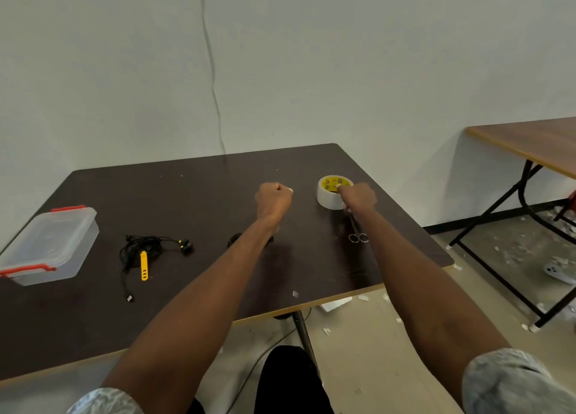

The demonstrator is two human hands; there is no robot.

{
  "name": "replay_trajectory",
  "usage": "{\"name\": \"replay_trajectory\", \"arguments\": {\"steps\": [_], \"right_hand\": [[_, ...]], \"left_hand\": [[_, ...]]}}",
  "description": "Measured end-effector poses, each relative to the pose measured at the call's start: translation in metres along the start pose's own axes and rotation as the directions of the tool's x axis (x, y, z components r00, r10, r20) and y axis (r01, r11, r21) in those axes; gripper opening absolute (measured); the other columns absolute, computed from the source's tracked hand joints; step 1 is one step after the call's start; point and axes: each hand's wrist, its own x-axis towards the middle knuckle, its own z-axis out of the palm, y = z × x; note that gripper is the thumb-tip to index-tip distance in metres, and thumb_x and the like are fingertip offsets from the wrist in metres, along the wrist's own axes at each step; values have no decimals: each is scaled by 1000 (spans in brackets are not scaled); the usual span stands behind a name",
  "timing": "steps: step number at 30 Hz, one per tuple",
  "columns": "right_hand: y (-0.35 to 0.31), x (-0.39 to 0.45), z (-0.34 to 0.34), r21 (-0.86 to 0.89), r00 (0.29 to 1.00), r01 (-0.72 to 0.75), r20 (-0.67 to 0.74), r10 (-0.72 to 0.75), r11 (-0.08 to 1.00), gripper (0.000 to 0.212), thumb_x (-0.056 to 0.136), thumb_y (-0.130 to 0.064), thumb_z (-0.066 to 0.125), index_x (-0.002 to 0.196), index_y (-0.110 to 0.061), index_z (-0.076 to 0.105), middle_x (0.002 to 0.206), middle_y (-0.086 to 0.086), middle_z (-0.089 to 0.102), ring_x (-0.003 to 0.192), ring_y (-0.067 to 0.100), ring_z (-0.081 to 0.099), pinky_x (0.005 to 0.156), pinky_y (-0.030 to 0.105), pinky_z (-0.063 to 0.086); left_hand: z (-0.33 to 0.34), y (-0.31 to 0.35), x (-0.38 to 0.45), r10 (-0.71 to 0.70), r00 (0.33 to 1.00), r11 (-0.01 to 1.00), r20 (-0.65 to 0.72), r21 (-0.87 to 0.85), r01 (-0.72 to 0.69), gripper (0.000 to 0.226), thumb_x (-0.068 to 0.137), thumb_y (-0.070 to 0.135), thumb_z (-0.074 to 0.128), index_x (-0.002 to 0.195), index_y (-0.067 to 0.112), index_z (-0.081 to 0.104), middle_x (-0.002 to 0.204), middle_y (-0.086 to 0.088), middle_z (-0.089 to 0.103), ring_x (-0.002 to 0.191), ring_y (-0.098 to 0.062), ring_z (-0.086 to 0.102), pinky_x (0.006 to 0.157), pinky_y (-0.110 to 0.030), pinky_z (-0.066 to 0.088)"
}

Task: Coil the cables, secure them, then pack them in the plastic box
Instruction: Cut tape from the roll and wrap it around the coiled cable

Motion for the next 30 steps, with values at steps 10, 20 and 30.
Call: {"name": "replay_trajectory", "arguments": {"steps": [10, 20, 30], "right_hand": [[-3, -4, 5, 72, 995, 40, -96, -33, 997, 28, 86, -17, 55, 104, 0, 65, 88, 18, 71, 60, 22, 67, 53, 28, 48], [11, -67, 22, 313, 957, 286, -138, -254, 906, 9, 89, -8, 51, 91, -6, 59, 83, 11, 69, 52, 17, 69, 42, 17, 44], [24, -74, 46, 291, 931, 358, -184, -316, 887, 7, 91, -18, 58, 97, -13, 59, 92, 5, 67, 76, 28, 71, 63, 44, 61]], "left_hand": [[-8, 0, 11, -297, 947, 874, 125, -364, 322, 14, 85, 2, 55, 74, 7, 63, 60, -4, 53, 47, -10, 44, 40, -20, 33], [-22, -8, 4, -381, 790, 623, 480, -498, 603, 41, 98, 31, 51, 102, -10, 56, 100, -23, 60, 103, -34, 61, 90, -41, 51], [-27, -17, -5, -324, 778, 590, 538, -529, 611, 30, 86, 19, 70, 93, -8, 60, 93, -24, 66, 86, -32, 66, 83, -42, 54]]}}
